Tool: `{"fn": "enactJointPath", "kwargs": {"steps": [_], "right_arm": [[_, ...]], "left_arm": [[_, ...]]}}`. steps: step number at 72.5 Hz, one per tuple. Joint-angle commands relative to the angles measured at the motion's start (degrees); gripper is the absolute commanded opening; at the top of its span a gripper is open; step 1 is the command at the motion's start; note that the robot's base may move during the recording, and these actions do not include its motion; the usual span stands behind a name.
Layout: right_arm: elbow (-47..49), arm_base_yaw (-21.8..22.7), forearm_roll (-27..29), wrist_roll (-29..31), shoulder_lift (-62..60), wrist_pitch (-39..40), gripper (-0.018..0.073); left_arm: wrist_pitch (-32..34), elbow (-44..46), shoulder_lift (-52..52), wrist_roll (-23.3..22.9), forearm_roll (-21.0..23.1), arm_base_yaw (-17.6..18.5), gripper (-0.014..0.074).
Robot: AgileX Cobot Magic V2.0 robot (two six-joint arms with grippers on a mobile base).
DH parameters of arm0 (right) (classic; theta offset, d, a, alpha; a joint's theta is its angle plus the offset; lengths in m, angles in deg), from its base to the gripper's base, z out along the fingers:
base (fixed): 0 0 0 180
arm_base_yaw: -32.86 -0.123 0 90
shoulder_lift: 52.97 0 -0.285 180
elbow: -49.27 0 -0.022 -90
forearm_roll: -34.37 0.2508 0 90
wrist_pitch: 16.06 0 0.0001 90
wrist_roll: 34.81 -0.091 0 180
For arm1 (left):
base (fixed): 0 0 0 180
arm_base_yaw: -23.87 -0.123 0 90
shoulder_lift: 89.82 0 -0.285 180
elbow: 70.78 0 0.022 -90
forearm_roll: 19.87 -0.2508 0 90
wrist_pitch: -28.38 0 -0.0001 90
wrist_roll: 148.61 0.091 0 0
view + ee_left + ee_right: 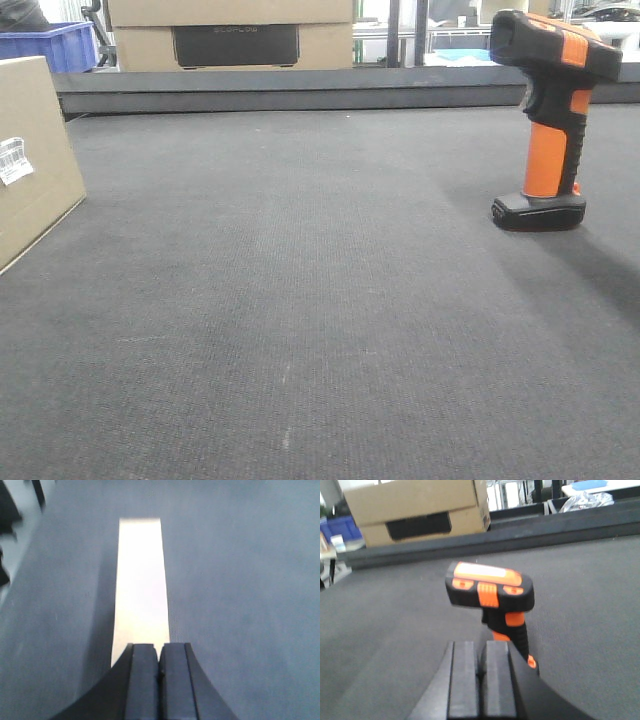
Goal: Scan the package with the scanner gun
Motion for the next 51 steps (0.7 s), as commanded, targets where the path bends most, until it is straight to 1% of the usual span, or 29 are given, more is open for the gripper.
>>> {"fn": "enactJointPath", "kwargs": {"steps": [1, 9, 16, 23, 28, 39, 45, 51], "right_arm": [[0.0, 0.0, -5.4, 0.1, -0.9, -0.8, -0.0168], [0.0, 0.0, -6.2, 0.1, -3.5, -3.1, -0.0168], [0.0, 0.0, -6.3, 0.1, -7.1, -8.5, -0.0168], [0.0, 0.0, -9.4, 0.3, -12.0, -13.3, -0.0168], [0.0, 0.0, -10.5, 0.3, -15.9, -17.0, -0.0168], [0.0, 0.0, -10.3, 0.1, -25.5, -25.3, -0.0168], [0.0, 0.0, -10.3, 0.1, -32.1, -31.1, -0.0168], [0.0, 0.0, -10.3, 0.1, -37.2, -33.8, -0.0168]], "left_arm": [[8.5, -5.4, -5.3, -0.5, 0.1, -0.1, -0.0111], [13.3, -12.1, -11.7, -0.5, 0.0, -0.1, -0.0111], [14.3, -17.5, -16.7, -0.5, 0.0, -0.1, -0.0111], [14.7, -22.3, -21.2, -0.5, 0.0, -0.1, -0.0111], [14.9, -25.0, -24.0, -0.5, 0.0, -0.1, -0.0111], [15.1, -29.0, -29.7, -0.5, 0.5, -0.1, -0.0111], [15.2, -29.9, -33.6, -0.5, 0.5, -0.1, -0.0111], [15.1, -30.1, -36.6, -0.5, 0.5, -0.1, -0.0111]]}}
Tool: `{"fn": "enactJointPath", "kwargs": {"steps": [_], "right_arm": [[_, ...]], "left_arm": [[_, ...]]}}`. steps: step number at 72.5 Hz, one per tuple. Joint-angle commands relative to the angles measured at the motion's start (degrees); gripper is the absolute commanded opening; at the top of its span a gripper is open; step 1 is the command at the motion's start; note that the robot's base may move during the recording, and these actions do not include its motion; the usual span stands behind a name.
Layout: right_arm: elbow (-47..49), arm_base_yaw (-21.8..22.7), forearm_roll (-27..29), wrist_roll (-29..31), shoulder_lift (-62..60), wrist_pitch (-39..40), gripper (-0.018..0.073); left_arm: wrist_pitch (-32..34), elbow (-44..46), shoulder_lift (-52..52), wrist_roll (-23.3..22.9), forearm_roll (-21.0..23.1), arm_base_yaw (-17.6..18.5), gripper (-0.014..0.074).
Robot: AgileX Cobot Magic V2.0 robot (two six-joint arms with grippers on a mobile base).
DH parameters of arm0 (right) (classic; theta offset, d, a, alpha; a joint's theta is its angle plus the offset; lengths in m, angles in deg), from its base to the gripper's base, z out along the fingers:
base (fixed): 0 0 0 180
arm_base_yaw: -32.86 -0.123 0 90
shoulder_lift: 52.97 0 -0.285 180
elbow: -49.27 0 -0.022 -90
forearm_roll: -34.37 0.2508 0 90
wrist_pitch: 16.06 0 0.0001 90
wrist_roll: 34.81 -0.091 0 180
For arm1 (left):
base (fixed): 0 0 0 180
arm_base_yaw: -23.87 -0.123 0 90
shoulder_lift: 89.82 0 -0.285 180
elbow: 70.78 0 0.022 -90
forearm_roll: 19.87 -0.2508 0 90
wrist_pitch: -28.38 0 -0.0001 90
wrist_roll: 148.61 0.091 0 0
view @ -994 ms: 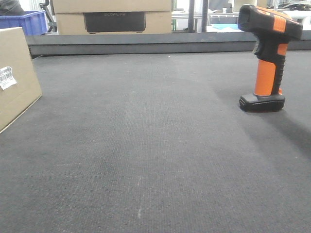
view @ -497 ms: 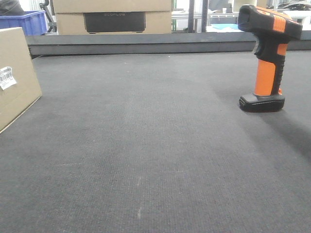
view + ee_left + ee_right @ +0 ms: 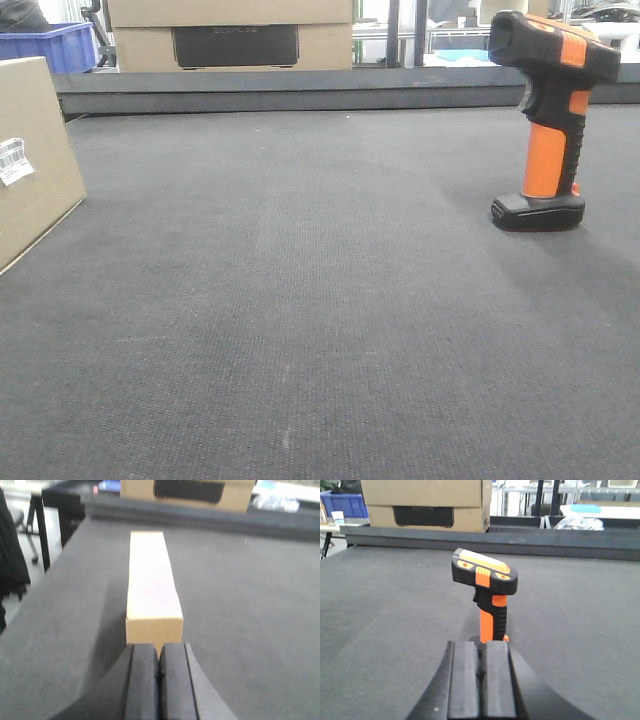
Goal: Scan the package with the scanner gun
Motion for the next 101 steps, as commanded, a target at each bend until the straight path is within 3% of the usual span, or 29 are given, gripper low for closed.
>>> {"fn": "enactJointPath", "kwargs": {"steps": [1, 19, 63, 73, 82, 90, 101], "right_arm": [[0.0, 0.0, -0.6, 0.1, -4.4, -2.3, -0.0168], [0.2, 0.0, -0.4, 0.1, -5.8, -1.9, -0.0168], [0.1, 0.1, -1.2, 0.1, -5.8, -2.5, -0.0168], [-2.2, 3.6, -3.9, 1.3, -5.8, 1.4, -0.0168], [-7.6, 8.1, 1.4, 2.3, -5.8, 8.7, -0.0168], [-13.2, 10.5, 2.0, 2.3, -5.8, 16.2, -0.0168], [-16.3, 11.6, 4.0, 2.3, -5.8, 17.0, -0.0168]], "left_arm": [[1.7, -0.2, -2.9, -0.5, 0.0, -0.1, -0.0111], [3.7, -0.2, -7.9, -0.5, 0.0, -0.1, -0.0111], [3.7, -0.2, -8.2, -0.5, 0.0, -0.1, -0.0111], [3.9, -0.2, -8.2, -0.5, 0.0, -0.1, -0.0111], [3.9, -0.2, -8.2, -0.5, 0.0, -0.1, -0.0111], [3.9, -0.2, -8.2, -0.5, 0.0, -0.1, -0.0111], [3.9, -0.2, -8.2, -0.5, 0.0, -0.1, -0.0111]]}}
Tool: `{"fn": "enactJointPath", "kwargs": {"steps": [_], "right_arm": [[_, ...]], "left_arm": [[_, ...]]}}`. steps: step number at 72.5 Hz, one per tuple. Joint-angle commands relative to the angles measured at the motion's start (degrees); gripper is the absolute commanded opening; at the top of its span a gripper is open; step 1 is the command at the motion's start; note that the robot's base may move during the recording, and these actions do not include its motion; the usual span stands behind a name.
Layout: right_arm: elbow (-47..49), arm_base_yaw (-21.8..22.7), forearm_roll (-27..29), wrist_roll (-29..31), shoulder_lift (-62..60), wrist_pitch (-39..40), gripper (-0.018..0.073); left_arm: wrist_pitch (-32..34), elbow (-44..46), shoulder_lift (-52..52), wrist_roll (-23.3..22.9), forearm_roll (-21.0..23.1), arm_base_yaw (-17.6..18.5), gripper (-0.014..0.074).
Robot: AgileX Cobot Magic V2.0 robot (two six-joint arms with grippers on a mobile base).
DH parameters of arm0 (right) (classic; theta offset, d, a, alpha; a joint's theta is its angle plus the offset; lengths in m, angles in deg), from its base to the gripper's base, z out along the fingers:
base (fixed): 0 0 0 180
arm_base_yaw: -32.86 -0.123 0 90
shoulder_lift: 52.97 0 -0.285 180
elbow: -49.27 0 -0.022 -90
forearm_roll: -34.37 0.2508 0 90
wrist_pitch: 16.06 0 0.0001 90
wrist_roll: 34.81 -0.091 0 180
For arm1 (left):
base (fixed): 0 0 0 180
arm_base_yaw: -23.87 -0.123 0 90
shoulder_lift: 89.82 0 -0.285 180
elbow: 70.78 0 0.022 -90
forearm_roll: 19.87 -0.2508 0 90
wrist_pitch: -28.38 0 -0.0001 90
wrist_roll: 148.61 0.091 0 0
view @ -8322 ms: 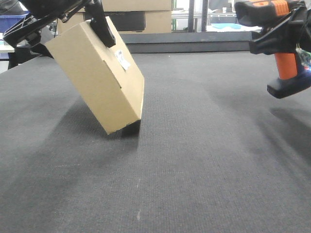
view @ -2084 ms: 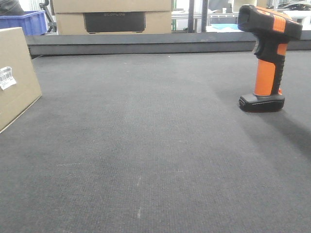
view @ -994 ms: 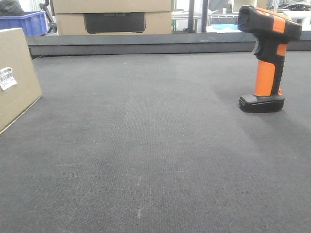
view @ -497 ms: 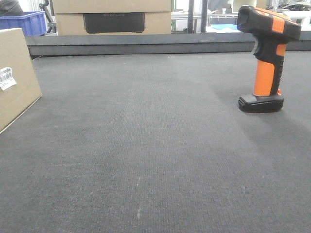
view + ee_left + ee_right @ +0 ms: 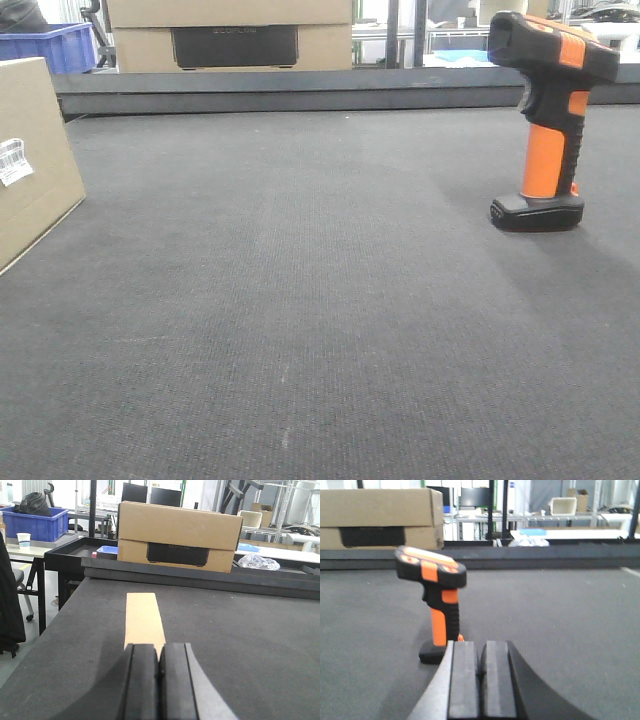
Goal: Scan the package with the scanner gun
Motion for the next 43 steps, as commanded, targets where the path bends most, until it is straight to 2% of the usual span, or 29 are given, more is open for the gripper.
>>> {"fn": "enactJointPath", "kwargs": {"steps": [1, 9, 21, 32, 43], "right_arm": [[-1.2, 0.4, 0.8, 0.5, -0.1, 2.6, -0.0168], [-1.2, 0.4, 0.8, 0.5, -0.1, 4.6, -0.0168], [-1.2, 0.2, 0.6, 0.5, -0.1, 3.1, -0.0168], [-1.2, -2.6, 0.4, 0.5, -0.1, 3.1, -0.0168], [-1.2, -5.1, -2.2, 0.5, -0.1, 2.6, -0.0168]], "left_arm": [[1.2, 0.0, -0.2, -0.5, 0.0, -0.1, -0.0111], [1.2, 0.0, -0.2, -0.5, 0.0, -0.1, -0.0111], [1.2, 0.0, -0.2, -0.5, 0.0, -0.1, -0.0111], [1.2, 0.0, -0.2, -0.5, 0.0, -0.1, -0.0111], [1.2, 0.0, -0.2, -0.5, 0.0, -0.1, -0.0111]]}}
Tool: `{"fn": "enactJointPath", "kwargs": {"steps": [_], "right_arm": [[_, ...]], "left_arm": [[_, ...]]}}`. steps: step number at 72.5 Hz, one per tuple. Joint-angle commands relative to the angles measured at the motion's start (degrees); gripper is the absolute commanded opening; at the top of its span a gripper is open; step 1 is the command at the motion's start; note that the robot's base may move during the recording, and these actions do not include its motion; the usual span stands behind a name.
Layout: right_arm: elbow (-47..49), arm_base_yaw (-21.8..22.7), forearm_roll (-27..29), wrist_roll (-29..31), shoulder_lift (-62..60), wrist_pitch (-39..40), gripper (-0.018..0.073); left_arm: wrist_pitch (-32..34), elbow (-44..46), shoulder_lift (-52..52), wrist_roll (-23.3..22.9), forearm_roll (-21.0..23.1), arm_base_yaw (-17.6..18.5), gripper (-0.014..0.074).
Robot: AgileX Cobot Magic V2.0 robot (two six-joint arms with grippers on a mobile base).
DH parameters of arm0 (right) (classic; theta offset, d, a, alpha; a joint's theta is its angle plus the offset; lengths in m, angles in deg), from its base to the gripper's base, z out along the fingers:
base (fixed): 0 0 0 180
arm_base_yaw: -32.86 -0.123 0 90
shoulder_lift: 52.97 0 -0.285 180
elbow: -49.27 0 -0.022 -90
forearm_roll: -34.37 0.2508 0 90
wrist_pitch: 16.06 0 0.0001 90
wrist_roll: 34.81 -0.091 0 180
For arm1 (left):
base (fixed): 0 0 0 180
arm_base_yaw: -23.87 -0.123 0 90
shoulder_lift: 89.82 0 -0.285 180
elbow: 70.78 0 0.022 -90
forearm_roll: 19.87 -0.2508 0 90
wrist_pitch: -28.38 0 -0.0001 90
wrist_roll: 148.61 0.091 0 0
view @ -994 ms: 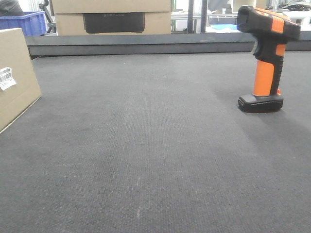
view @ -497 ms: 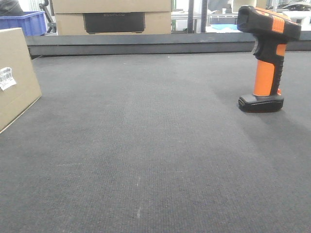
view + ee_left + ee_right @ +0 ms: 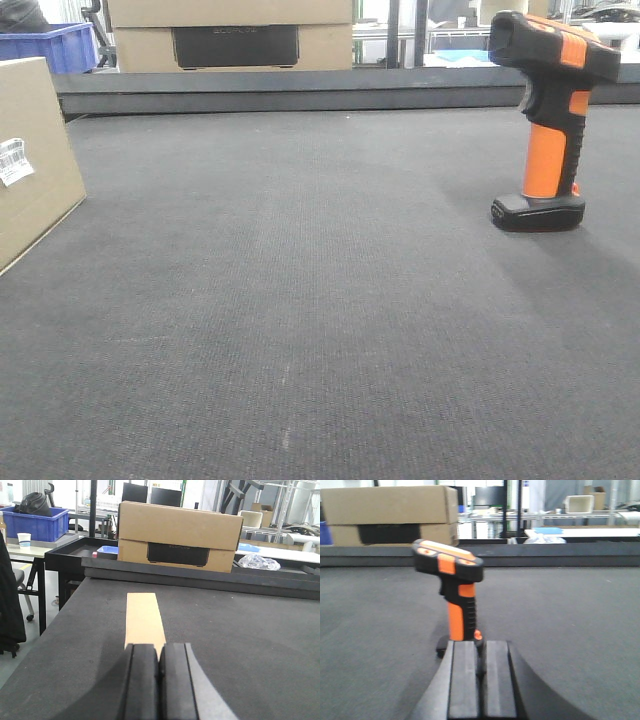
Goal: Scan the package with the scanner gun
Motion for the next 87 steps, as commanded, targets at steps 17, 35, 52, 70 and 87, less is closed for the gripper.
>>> {"fn": "enactJointPath", "kwargs": {"steps": [17, 35, 52, 70, 87], "right_arm": [[-0.1, -0.9, -1.3, 0.4, -0.1, 0.7, -0.0168], [-0.1, -0.9, -1.3, 0.4, -0.1, 0.7, -0.0168], [-0.1, -0.9, -1.3, 0.4, -0.1, 0.7, -0.0168], [-0.1, -0.9, -1.3, 0.4, -0.1, 0.7, -0.0168], [-0.1, -0.8, -1.3, 0.4, -0.1, 0.7, -0.0168]], "left_arm": [[1.2, 0.0, -0.2, -0.5, 0.0, -0.1, -0.0111], [1.2, 0.0, -0.2, -0.5, 0.0, -0.1, -0.0111], [1.3, 0.0, -0.2, -0.5, 0.0, -0.1, -0.0111], [2.8, -4.3, -3.7, 0.6, -3.7, -0.3, -0.0111], [14.3, -18.6, -8.0, 1.9, -3.5, -0.3, -0.0111]]}}
